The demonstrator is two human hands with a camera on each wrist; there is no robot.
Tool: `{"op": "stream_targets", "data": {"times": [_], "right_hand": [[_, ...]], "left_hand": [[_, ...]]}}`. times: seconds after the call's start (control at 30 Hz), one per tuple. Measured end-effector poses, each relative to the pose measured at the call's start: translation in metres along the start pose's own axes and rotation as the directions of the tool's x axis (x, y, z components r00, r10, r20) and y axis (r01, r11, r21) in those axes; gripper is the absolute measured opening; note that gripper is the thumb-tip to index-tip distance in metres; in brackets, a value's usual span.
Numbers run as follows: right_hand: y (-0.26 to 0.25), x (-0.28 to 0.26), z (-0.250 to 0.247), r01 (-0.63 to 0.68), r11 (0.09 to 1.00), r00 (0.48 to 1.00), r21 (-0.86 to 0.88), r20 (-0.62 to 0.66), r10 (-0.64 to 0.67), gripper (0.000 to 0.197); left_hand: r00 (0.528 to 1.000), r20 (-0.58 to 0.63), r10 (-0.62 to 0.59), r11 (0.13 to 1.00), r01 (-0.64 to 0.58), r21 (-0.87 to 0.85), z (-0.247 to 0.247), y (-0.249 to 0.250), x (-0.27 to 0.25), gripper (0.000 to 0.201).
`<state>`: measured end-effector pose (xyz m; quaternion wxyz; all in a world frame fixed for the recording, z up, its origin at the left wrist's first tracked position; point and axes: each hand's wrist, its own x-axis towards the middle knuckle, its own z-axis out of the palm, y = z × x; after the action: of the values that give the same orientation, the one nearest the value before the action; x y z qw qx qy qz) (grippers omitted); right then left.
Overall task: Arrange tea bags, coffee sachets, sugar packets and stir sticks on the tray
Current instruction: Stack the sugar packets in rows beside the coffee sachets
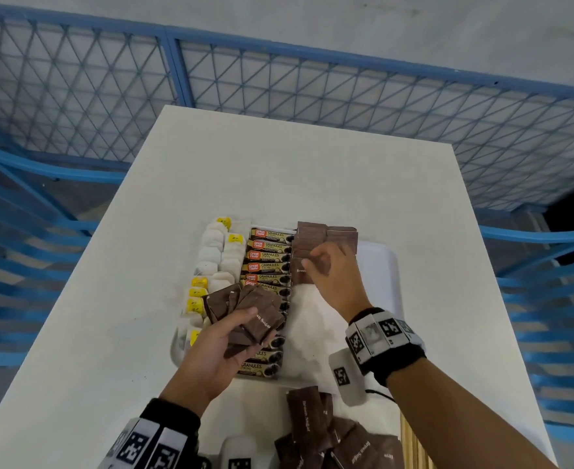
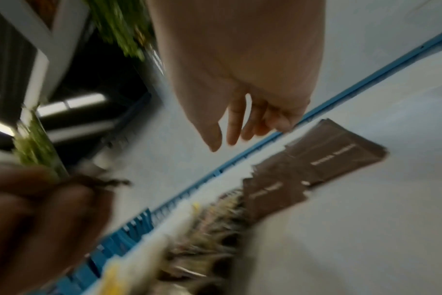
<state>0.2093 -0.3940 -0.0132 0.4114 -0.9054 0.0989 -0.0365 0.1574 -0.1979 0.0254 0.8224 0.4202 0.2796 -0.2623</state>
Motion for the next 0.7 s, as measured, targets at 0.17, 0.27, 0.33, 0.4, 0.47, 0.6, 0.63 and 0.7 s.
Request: {"op": "stream_targets", "data": {"times": [0.17,0.27,0.33,0.4,0.47,0.6,0.63,0.7], "right_hand": [[-0.038,-0.037,-0.010,-0.124,0.934,0.926,0.335,0.377,-0.012,0.016],[-0.039,-0.051,-0.005,-0.239,0.879,0.862,0.412,0.507,-0.003,0.021],[-0.038,-0.053,-0.003,-0.279,0.869,0.849,0.409,0.527,0.025,0.025],[-0.037,-0.054,-0.002,-0.315,0.845,0.850,0.432,0.525,0.049,0.022],[-0.036,-0.054,-0.003,-0.343,0.821,0.843,0.455,0.534,0.056,0.019],[-0.035,-0.055,-0.007,-0.360,0.810,0.833,0.463,0.550,0.056,0.013],[-0.035,-0.056,-0.008,-0.360,0.809,0.834,0.465,0.549,0.055,0.011],[-0.034,-0.057,-0.008,-0.359,0.793,0.847,0.492,0.529,0.055,0.010]], "left_hand": [[0.999,0.039,0.028,0.999,-0.029,0.038,0.003,0.000,0.000,0.017],[0.998,0.036,0.043,0.993,-0.047,0.113,0.003,-0.002,0.000,0.021],[0.998,0.042,0.055,0.989,-0.060,0.138,0.003,-0.003,0.000,0.023],[0.997,0.044,0.066,0.989,-0.071,0.131,0.002,-0.004,0.000,0.024],[0.997,0.034,0.062,0.992,-0.065,0.109,0.001,-0.005,0.001,0.018],[0.997,0.043,0.060,0.994,-0.064,0.088,0.002,-0.007,0.003,0.014],[0.997,0.038,0.067,0.993,-0.070,0.094,0.002,-0.008,0.003,0.014],[0.996,0.025,0.084,0.990,-0.086,0.114,0.002,-0.009,0.004,0.015]]}}
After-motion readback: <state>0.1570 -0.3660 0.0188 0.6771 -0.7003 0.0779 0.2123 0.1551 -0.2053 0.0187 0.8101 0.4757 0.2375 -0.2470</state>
